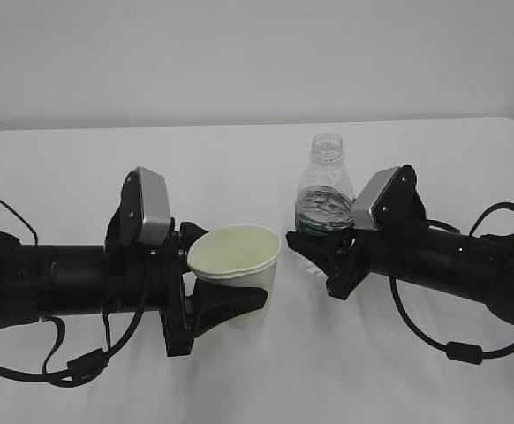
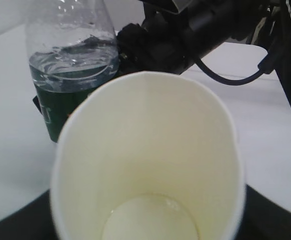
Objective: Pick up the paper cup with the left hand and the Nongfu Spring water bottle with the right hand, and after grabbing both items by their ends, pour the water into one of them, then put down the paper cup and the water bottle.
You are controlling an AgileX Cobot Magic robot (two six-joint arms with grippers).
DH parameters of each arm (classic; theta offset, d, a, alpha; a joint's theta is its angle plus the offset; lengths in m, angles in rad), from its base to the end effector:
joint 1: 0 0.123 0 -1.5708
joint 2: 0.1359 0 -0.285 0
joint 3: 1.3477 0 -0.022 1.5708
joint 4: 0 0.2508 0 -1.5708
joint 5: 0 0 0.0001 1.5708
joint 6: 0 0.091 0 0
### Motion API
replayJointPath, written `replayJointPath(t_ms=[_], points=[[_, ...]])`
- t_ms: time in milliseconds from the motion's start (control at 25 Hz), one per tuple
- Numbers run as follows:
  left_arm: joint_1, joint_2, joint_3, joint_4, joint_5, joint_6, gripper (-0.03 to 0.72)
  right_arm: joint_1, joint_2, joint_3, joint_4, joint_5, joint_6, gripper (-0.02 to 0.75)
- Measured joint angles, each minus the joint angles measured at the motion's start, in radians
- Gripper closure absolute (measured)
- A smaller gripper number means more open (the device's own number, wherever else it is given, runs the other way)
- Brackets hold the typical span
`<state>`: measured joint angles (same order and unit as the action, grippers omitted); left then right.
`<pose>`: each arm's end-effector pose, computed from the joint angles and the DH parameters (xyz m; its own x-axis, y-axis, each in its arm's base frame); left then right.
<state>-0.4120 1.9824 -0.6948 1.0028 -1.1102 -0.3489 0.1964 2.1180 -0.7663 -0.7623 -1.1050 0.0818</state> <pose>0.2613 -0.1891 0.1186 -0.0915 0.2236 -0.9704 0.9622 0.2710 -0.0283 0.3273 0.1223 0.0902 -0.0434 -0.2636 -0.9637 -0.7860 0.6044 -0.1299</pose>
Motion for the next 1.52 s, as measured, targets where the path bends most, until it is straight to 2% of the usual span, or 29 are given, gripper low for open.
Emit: replayJointPath(t_ms=[760,1040,1520], points=[[-0.018,0.0,0.0,0.035,0.028,-0.002,0.23,0.0,-0.063,0.0,-0.051,-0.008,0.003,0.316],[-0.073,0.0,0.0,0.036,0.018,-0.002,0.233,0.0,-0.063,-0.002,-0.077,-0.008,-0.015,0.316],[-0.08,0.0,0.0,0.031,0.026,-0.002,0.235,0.002,-0.066,-0.023,-0.105,-0.008,-0.097,0.316]])
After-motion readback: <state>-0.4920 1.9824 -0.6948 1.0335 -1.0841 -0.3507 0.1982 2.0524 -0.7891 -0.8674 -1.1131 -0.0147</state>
